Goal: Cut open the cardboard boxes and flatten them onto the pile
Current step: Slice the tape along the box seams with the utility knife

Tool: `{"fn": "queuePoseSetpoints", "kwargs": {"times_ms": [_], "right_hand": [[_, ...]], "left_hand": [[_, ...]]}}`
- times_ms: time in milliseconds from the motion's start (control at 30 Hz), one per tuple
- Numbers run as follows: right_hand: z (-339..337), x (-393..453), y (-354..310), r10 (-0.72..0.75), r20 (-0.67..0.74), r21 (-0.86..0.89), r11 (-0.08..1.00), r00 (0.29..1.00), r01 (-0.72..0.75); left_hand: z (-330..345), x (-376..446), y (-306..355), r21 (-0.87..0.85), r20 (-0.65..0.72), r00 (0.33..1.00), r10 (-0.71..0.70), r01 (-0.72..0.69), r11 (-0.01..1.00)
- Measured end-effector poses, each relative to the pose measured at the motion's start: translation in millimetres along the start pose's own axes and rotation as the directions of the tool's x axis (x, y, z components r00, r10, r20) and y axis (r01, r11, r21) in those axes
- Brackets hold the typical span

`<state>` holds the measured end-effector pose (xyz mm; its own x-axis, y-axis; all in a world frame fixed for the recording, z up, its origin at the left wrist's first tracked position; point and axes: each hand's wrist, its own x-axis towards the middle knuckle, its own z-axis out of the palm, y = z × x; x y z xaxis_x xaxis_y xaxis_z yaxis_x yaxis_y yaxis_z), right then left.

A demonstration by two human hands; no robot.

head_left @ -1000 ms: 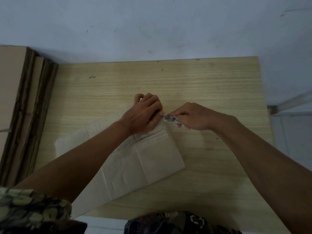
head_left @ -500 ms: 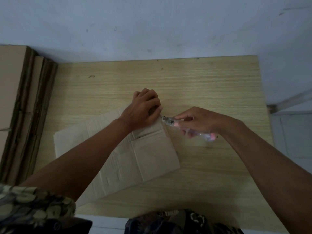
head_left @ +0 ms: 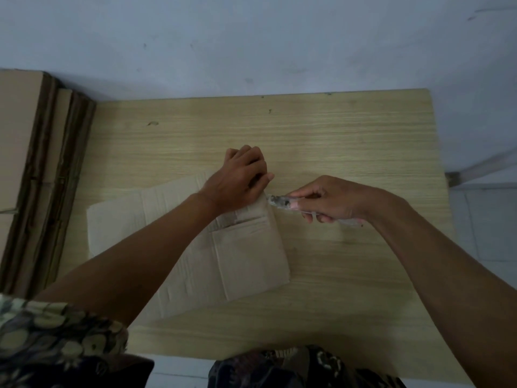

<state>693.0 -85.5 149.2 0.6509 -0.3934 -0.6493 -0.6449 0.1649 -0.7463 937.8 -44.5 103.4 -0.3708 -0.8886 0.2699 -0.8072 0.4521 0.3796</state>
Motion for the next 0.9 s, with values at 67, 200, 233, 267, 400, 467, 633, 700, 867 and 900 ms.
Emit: {"fn": "queuePoseSetpoints", "kwargs": {"times_ms": [67,200,233,267,400,467,633,700,867,900], "right_hand": [[2,6,-2,-0.024,-0.008,-0.020,1.000,1.000,0.024],[-1,2,3,-0.015,0.003,-0.006,1.000,1.000,0.015],[-1,1,4,-0.010,0.010,-0.007,1.000,1.000,0.010],[0,2,4,-0.009,0.010,-0.014,1.000,1.000,0.009],[8,14,2,-0.031,-0.026,-0.051,0.998,0.999,0.030],[9,8,8,-0.020,-0.015,-0.007,1.000,1.000,0.020],[12,11,6,-0.016,-0.008,0.022,1.000,1.000,0.016],[15,14,3,-0.012,0.002,0.018,1.000,1.000,0.012],[10,0,3,0.012,0.022,-0.016,1.000,1.000,-0.011],[13,4,0,-0.003,0.007,-0.035,0.999,1.000,0.004]], "left_hand": [[0,0,0,0.004,0.005,1.000,-0.002,0.002,1.000],[-1,0,-1,-0.004,0.017,1.000,0.002,-0.001,1.000],[0,-1,0,-0.006,0.016,1.000,0.003,-0.003,1.000],[1,-2,0,-0.009,0.015,1.000,0.004,-0.004,1.000],[0,-1,-1,-0.014,0.010,1.000,-0.004,0.004,1.000],[-1,-1,-1,-0.022,0.012,1.000,0.000,0.000,1.000],[0,-1,0,-0.001,0.003,1.000,0.018,-0.018,1.000],[0,-1,-1,0.002,0.001,1.000,0.025,-0.025,1.000],[4,-2,4,-0.010,0.010,0.999,0.051,-0.051,0.999],[4,-2,4,-0.010,0.015,0.999,0.049,-0.049,0.999]]}}
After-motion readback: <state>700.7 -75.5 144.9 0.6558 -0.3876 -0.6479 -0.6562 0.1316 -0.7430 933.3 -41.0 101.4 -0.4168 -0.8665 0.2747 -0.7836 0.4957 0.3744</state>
